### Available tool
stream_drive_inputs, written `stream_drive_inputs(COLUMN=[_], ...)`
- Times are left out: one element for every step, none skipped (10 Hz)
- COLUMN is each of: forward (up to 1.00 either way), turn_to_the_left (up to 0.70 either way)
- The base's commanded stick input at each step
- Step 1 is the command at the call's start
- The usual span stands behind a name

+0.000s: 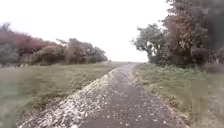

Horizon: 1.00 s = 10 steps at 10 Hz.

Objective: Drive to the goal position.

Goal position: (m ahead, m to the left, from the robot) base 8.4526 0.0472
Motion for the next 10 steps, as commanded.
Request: stream_drive_inputs(forward=[0.70, 0.70, 0.70, 0.70, 0.70, 0.70, 0.70, 0.70, 0.70, 0.70], turn_to_the_left=[0.00, 0.00, 0.00, 0.00, 0.00, 0.00, -0.28, -0.33, -0.26, -0.18])
